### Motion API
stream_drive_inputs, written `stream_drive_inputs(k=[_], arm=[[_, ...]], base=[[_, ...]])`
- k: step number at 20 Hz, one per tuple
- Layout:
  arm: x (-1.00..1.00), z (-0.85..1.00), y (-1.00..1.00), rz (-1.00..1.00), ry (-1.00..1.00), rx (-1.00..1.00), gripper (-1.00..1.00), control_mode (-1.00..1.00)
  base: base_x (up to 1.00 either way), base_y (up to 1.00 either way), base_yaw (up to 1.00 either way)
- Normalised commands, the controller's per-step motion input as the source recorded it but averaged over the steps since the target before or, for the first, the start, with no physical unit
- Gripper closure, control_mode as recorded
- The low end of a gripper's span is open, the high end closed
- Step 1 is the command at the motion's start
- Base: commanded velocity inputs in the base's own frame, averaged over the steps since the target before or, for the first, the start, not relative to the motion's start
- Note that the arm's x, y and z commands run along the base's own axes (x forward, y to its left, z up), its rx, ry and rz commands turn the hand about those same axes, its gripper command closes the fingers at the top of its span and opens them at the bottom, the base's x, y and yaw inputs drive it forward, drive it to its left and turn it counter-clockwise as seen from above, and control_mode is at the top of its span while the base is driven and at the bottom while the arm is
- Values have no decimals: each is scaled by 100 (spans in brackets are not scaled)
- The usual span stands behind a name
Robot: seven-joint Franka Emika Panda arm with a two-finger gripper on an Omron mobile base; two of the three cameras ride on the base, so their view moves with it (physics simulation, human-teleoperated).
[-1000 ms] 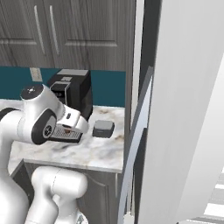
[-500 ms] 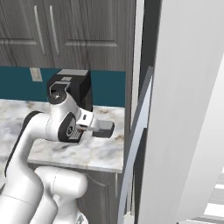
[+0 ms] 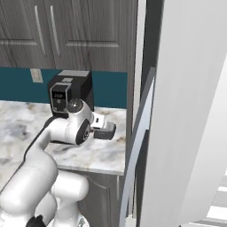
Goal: Take the chicken drumstick from the fridge and place it on the digital scale on the counter by the fridge. Wait a few seconds for a reading, then move it to the plate on the dining counter.
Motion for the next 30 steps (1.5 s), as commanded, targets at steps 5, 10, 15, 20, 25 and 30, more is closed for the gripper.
stream_drive_inputs(k=[5,10,15,20,25,30], arm=[[66,-3,-3,0,0,0,100,-100],[50,-25,-1,1,1,0,100,-100],[44,-37,0,4,3,0,100,-100],[47,-31,0,6,2,0,100,-100],[41,-24,0,6,2,0,100,-100],[28,-28,0,6,5,0,100,-100]], base=[[0,0,0],[0,0,0],[0,0,0],[0,0,0],[0,0,0],[0,0,0]])
